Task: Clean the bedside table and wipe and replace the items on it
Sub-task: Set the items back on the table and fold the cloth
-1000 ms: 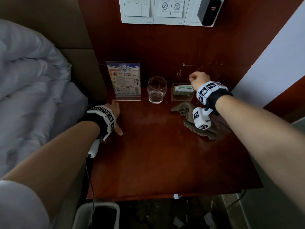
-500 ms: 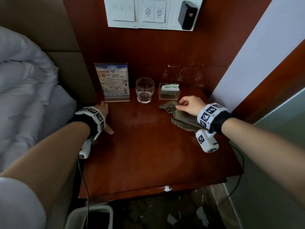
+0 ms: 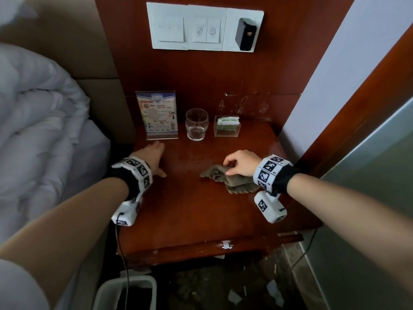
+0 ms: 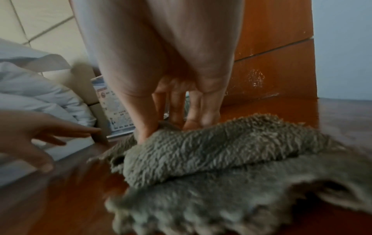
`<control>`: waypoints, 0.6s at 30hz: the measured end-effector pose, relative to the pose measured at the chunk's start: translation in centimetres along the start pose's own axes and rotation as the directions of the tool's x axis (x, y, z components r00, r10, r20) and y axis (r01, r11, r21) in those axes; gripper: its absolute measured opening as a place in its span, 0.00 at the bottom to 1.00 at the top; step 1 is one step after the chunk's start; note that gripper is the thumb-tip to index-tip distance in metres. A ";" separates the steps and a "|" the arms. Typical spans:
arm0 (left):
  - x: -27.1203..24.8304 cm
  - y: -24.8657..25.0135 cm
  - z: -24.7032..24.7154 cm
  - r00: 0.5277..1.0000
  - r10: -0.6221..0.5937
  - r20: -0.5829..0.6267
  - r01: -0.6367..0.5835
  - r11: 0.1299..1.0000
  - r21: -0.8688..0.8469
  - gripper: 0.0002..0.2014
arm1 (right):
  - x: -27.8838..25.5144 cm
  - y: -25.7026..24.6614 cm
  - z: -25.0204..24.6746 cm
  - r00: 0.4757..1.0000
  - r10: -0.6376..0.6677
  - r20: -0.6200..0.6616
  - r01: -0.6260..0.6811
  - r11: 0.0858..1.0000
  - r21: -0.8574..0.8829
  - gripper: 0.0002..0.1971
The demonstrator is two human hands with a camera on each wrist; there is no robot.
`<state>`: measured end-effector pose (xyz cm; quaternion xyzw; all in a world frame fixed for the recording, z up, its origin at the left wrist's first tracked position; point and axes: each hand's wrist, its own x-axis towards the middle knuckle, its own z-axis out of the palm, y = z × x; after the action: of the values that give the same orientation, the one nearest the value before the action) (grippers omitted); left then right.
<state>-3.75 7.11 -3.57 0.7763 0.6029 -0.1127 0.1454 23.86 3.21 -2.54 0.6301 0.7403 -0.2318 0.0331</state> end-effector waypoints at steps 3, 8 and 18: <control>-1.1 3.5 0.1 0.986 0.164 -0.037 -0.167 0.981 -0.096 0.43 | 0.1 -0.5 0.0 1.000 0.027 -0.011 -0.025 0.986 0.165 0.14; -2.5 8.7 1.0 0.943 0.312 -0.118 -0.330 0.923 -0.199 0.25 | -0.9 -1.0 -0.1 0.971 0.015 -0.238 0.034 0.980 0.197 0.09; -1.9 9.6 2.2 0.887 0.461 0.031 -0.458 0.887 -0.058 0.25 | -4.0 -0.9 2.5 0.955 -0.291 0.056 0.292 0.892 -0.345 0.14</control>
<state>5.12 2.40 -4.08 0.8904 0.4013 -0.0772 0.2002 23.24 -1.52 -3.18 0.4959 0.8555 -0.0997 0.1106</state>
